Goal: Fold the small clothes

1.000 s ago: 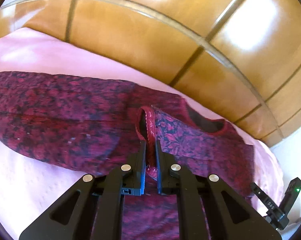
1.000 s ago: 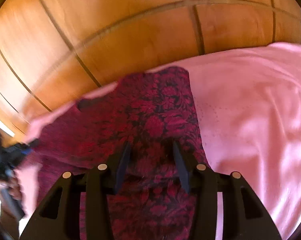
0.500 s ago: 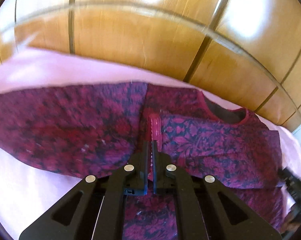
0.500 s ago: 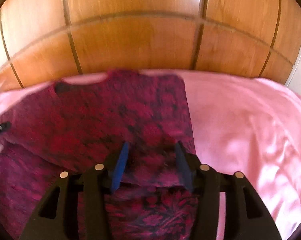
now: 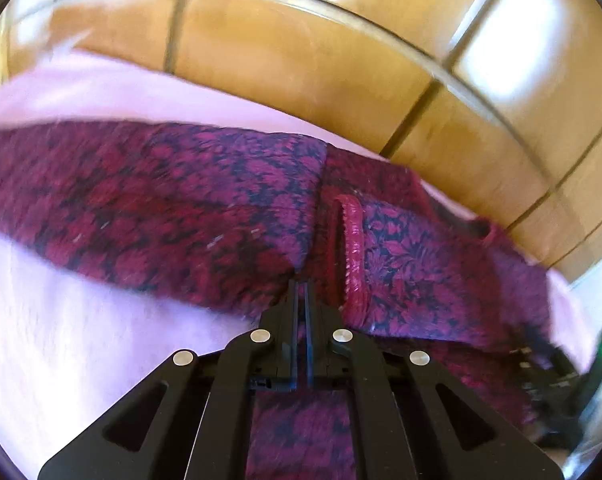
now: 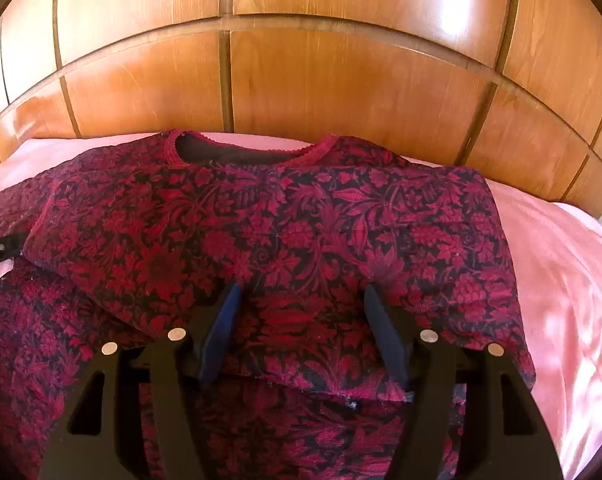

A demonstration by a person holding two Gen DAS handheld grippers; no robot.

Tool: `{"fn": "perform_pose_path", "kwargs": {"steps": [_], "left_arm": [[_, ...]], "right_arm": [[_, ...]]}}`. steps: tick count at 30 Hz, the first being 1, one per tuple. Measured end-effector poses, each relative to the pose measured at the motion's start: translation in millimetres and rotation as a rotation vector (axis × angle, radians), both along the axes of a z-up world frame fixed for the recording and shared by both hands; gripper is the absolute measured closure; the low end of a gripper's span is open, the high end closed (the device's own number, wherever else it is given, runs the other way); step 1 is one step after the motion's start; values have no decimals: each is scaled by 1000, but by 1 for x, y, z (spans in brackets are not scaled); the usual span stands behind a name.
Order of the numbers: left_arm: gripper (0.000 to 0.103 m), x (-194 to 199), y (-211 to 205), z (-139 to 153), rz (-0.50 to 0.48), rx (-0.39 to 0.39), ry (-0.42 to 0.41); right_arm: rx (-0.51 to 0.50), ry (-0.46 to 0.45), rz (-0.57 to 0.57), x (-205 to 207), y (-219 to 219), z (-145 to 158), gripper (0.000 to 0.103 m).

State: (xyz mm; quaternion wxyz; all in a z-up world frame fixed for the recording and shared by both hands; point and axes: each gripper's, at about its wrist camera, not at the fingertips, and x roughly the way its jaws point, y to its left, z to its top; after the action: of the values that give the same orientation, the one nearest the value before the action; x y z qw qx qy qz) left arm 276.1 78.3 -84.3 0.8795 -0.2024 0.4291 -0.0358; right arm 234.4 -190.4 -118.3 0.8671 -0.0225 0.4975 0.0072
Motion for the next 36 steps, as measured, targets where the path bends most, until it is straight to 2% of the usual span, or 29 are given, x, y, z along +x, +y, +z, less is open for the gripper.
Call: {"fn": "perform_pose_path", "kwargs": {"steps": [1, 3, 4, 7, 9, 12, 14, 17, 20, 23, 25, 29, 31, 32, 33, 36], "left_arm": [[96, -5, 8, 1, 25, -17, 8], [50, -19, 35, 3, 104, -73, 22], [48, -28, 49, 6, 145, -119, 3], [47, -54, 105, 11, 248, -220, -52], [47, -67, 136, 9, 314, -258, -66], [47, -89, 188, 6, 460, -269, -78], [47, -99, 217, 3, 523, -285, -79], [47, -109, 259, -7, 621, -365, -58], [47, -114, 295, -19, 707, -487, -75], [47, -107, 313, -26, 735, -560, -82], [47, -97, 320, -28, 740, -563, -79], [47, -77, 332, -23, 741, -513, -59], [59, -59, 333, -21, 733, -461, -38], [75, -59, 334, -22, 733, -440, -21], [86, -55, 333, -22, 730, -421, -2], [91, -53, 322, -9, 695, -363, -33]], "right_arm": [[1, -5, -2, -1, 0, 0, 39], [-10, -10, -6, -5, 1, 0, 37], [-22, -14, -12, -4, 0, -1, 34], [-25, -17, -28, -7, -1, 0, 29], [-20, -16, -31, -7, -2, 0, 28], [-18, -18, -31, -5, -2, 0, 28], [-12, -23, -31, -6, -2, -1, 28], [-12, -25, -30, -5, -2, 0, 28], [-15, -28, -30, -6, -2, 0, 28], [-16, -29, -28, -6, -2, 0, 28], [-18, -29, -28, -6, -1, 0, 28], [-25, -31, -26, -7, -1, 0, 27], [-30, -31, -25, -7, -1, 1, 27], [-30, -32, -25, -7, -1, 1, 27], [-31, -32, -26, -7, -1, 1, 27], [-30, -32, -25, -7, -1, 1, 27]]}}
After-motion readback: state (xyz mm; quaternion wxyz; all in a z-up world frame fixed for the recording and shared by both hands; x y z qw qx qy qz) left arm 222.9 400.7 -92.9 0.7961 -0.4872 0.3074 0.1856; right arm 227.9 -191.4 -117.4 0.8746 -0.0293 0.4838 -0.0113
